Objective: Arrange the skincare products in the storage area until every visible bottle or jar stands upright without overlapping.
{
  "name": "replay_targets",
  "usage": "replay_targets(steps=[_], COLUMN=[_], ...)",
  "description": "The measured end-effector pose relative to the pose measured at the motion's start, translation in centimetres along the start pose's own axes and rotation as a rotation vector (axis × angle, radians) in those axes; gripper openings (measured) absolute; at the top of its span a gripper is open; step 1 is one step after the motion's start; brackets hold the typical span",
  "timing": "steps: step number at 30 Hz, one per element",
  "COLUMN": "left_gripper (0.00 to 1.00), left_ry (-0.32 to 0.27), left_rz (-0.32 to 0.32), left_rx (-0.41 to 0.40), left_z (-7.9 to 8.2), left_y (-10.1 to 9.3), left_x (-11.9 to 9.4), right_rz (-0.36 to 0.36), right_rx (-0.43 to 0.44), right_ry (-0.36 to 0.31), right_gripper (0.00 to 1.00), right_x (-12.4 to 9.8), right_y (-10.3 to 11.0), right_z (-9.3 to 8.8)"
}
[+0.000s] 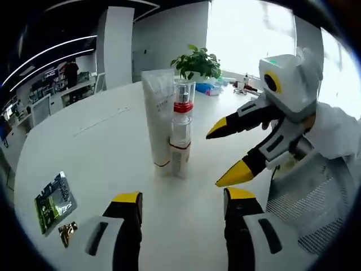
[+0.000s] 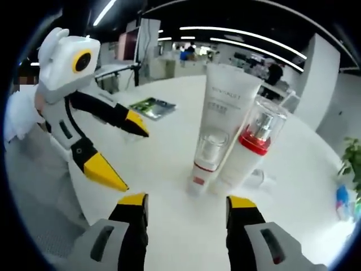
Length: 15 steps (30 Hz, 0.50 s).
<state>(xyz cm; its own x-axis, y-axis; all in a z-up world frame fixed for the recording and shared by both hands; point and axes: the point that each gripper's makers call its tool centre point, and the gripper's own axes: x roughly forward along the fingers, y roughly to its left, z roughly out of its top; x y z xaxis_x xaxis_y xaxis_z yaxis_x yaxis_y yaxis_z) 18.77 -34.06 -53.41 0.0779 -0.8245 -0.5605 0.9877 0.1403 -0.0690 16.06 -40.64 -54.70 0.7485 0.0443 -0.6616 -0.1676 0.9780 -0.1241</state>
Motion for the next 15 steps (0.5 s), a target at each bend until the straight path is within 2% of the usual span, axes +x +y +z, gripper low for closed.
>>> replay_targets(steps=[7, 10, 15], left_gripper=[0.58, 0.55, 0.56], left_ry=[-0.029, -0.031, -0.031], left_rz=[0.008, -0.002, 0.008], left_rx=[-0.003, -0.013, -0.005], left_z=[0.8, 1.0, 0.9], left_y=[-0.3, -0.6, -0.5], left_x=[-0.4, -0.5, -0.5], right_rz=[-0.017, -0.023, -0.03], right_rx=[-0.014, -0.023, -0.026], right_ry=[-0.002, -0.004, -0.008], right_gripper=[0.56, 0.57, 0.59], right_x=[-0.9, -1.4, -2.0], right_y=[-0.3, -0.5, -1.0], right_z=[0.1, 0.2, 0.3])
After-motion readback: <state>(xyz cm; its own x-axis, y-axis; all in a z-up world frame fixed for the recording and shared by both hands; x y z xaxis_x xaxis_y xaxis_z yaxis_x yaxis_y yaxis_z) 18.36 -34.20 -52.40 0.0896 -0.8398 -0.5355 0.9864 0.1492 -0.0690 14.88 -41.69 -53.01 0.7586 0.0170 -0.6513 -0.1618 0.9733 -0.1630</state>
